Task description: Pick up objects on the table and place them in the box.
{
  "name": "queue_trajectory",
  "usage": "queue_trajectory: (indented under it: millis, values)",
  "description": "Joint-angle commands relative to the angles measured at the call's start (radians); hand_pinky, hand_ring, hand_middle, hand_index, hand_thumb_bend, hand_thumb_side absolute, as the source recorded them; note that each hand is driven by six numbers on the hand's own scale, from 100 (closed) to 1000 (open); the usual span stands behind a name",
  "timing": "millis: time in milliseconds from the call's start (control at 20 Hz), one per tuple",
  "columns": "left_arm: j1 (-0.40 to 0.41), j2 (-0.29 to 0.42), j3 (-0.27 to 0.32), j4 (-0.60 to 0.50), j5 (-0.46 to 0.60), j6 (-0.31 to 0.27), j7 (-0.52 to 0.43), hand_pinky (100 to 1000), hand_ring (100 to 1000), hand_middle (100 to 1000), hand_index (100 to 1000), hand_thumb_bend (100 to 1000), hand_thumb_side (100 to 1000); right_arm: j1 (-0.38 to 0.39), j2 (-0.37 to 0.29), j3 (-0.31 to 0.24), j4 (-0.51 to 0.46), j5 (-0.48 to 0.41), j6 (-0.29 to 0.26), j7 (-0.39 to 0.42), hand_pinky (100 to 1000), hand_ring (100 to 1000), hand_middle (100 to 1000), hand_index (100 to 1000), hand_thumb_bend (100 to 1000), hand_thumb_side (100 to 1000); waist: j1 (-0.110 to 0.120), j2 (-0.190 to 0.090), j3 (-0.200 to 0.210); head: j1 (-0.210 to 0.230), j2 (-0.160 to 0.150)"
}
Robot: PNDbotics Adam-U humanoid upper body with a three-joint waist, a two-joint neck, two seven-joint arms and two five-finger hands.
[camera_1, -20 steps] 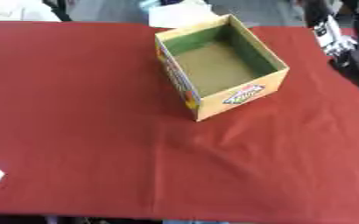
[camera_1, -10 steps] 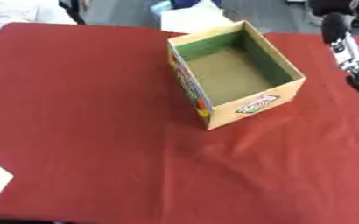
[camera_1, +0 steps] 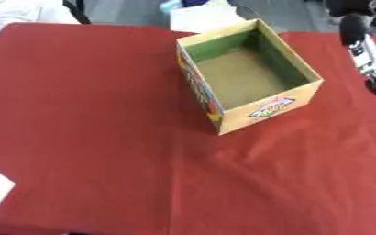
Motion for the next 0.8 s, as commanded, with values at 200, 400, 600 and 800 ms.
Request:
queue_trajectory:
  millis: [200, 400, 600, 800]
  values:
    - [0.044, 0.184, 0.014, -0.014, -0.144, 0.068, -0.064, 767, 742, 762, 864, 530, 930, -0.003, -0.045, -0.011, -0.015, 0.003, 0.001, -0.003, 850, 770, 743, 822, 100, 998, 0.011, -0.014, 0.009, -0.027, 0.014]
    - [0.076, 0.246, 0.011, -0.014, -0.216, 0.082, -0.158, 784, 753, 769, 862, 600, 923, 0.0, -0.051, -0.012, -0.015, 0.004, 0.002, -0.003, 850, 770, 744, 822, 100, 997, 0.014, -0.014, 0.012, -0.037, 0.018]
    - [0.102, 0.281, 0.007, -0.014, -0.268, 0.092, -0.278, 803, 769, 785, 871, 598, 927, 0.003, -0.056, -0.013, -0.015, 0.006, 0.003, -0.004, 850, 770, 744, 822, 100, 998, 0.016, -0.015, 0.015, -0.042, 0.022]
    - [0.11, 0.287, 0.011, -0.014, -0.276, 0.094, -0.333, 805, 770, 786, 872, 593, 924, 0.005, -0.057, -0.013, -0.015, 0.007, 0.004, -0.005, 850, 770, 744, 822, 100, 998, 0.016, -0.015, 0.016, -0.045, 0.024]
